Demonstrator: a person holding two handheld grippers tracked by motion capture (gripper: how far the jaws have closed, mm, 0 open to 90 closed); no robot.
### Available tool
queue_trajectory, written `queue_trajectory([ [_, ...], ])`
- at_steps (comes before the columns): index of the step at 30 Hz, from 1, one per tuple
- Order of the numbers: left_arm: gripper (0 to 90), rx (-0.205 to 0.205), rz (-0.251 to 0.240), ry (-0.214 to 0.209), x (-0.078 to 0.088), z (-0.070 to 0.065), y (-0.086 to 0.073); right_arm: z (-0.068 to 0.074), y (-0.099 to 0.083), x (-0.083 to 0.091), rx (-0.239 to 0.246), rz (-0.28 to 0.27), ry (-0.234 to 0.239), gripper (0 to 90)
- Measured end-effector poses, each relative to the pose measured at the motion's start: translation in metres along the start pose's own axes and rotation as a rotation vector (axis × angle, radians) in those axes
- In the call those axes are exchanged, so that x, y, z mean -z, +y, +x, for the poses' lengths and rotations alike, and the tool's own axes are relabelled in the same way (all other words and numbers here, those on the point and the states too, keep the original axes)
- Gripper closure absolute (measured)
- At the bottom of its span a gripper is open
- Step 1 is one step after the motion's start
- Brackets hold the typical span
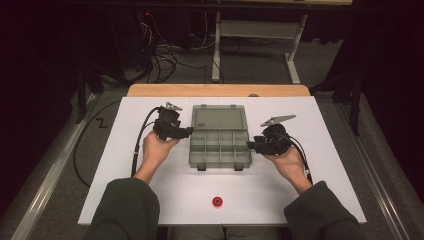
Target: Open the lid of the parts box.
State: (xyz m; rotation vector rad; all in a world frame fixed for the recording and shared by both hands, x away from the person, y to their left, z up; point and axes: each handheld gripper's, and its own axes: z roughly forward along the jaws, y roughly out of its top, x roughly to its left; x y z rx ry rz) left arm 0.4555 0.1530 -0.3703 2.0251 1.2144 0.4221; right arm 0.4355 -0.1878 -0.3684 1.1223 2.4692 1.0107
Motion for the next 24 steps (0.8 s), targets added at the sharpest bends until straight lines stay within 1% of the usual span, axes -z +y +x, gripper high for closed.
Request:
queue_trajectory([
  [4, 40.3, -0.006, -0.032, -0.002, 0.008, -0.002, -0.005, 0.001, -0.003, 0.005, 0.005, -0.024, -0.009, 61.1],
  [6, 40.1, -0.012, -0.038, -0.001, 0.011, -0.003, -0.007, 0.001, -0.005, 0.006, 0.011, -0.031, -0.012, 60.6],
  [12, 39.6, -0.022, -0.055, 0.0, 0.018, -0.005, -0.012, -0.001, -0.01, 0.011, -0.003, -0.046, -0.014, 59.8],
  [14, 39.4, -0.026, -0.061, -0.001, 0.02, -0.006, -0.014, -0.002, -0.012, 0.012, 0.0, -0.055, -0.013, 59.4],
  [16, 39.2, -0.032, -0.058, 0.0, 0.021, -0.006, -0.015, -0.002, -0.014, 0.014, -0.004, -0.056, -0.013, 59.0],
  [24, 38.7, -0.048, -0.085, -0.004, 0.028, -0.01, -0.021, -0.002, -0.021, 0.025, 0.006, -0.1, -0.011, 57.0],
])
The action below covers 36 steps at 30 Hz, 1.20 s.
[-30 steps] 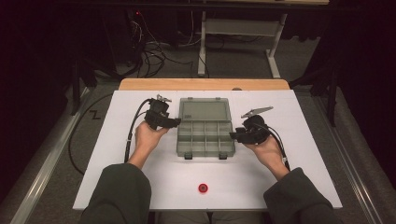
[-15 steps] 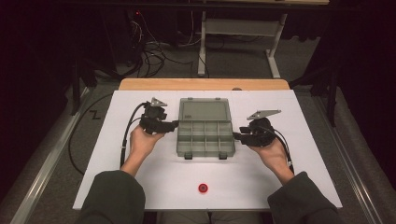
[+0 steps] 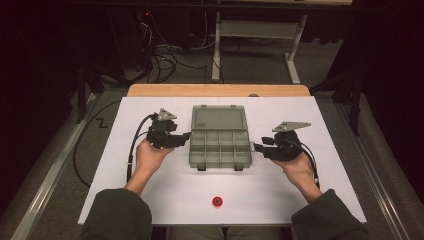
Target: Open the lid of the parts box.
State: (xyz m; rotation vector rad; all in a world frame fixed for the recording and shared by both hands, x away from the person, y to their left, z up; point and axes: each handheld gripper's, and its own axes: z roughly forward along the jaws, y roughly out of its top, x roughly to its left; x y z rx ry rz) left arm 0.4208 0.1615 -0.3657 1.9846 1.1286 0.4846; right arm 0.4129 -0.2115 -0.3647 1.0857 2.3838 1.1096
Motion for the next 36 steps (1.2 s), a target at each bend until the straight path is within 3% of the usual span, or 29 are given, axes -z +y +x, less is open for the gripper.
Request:
queue_trajectory([
  [12, 37.7, 0.003, -0.033, -0.024, 0.01, -0.003, -0.008, 0.002, -0.011, 0.012, 0.034, -0.048, 0.001, 55.1],
  [36, 36.7, -0.008, -0.068, -0.016, 0.029, -0.007, -0.026, 0.003, -0.038, 0.035, 0.044, -0.15, -0.001, 50.3],
])
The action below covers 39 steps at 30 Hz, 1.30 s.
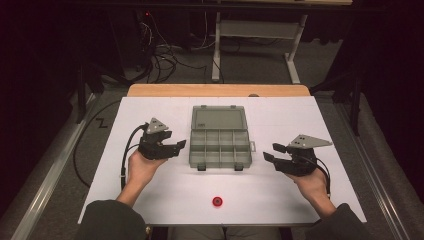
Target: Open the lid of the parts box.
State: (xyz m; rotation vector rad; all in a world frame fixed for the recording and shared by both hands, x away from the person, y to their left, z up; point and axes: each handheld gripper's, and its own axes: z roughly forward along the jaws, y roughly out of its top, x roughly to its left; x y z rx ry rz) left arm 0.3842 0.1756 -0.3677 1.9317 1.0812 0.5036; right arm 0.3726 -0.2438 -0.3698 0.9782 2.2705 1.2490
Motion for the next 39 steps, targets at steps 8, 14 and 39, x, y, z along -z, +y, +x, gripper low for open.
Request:
queue_trajectory([
  [8, 36.7, -0.013, -0.023, 0.002, 0.008, -0.003, -0.004, -0.001, -0.009, 0.011, -0.003, -0.048, -0.006, 49.1],
  [14, 36.6, -0.018, -0.047, -0.002, 0.014, -0.006, -0.008, -0.002, -0.018, 0.019, -0.012, -0.081, -0.012, 48.3],
  [39, 35.6, -0.011, -0.113, -0.006, 0.032, -0.013, -0.033, 0.001, -0.048, 0.044, -0.024, -0.21, -0.024, 43.4],
])
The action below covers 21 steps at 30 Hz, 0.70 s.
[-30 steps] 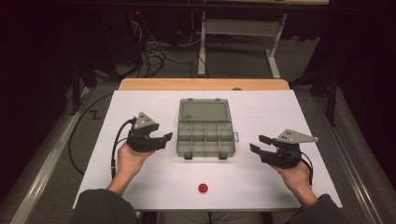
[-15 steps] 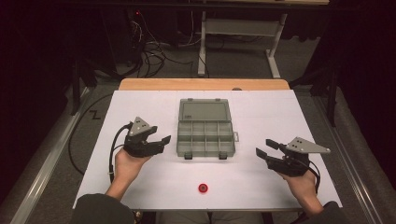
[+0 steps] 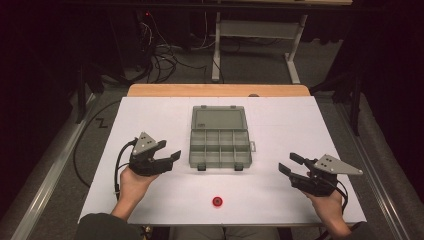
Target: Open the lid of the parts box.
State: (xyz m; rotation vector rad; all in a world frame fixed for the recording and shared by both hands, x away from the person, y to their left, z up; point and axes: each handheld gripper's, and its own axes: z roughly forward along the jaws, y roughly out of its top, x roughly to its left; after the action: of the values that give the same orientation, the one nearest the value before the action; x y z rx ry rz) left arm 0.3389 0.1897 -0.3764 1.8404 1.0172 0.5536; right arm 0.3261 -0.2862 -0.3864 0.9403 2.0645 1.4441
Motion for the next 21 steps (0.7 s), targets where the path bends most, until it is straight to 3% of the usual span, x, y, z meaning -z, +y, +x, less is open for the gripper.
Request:
queue_trajectory([
  [10, 35.3, 0.027, -0.057, 0.002, 0.009, 0.0, -0.011, 0.003, -0.01, 0.007, 0.013, -0.047, 0.03, 42.3],
  [21, 34.8, 0.038, -0.079, -0.005, 0.01, -0.002, -0.024, -0.001, -0.017, 0.011, -0.006, -0.08, 0.011, 41.6],
])
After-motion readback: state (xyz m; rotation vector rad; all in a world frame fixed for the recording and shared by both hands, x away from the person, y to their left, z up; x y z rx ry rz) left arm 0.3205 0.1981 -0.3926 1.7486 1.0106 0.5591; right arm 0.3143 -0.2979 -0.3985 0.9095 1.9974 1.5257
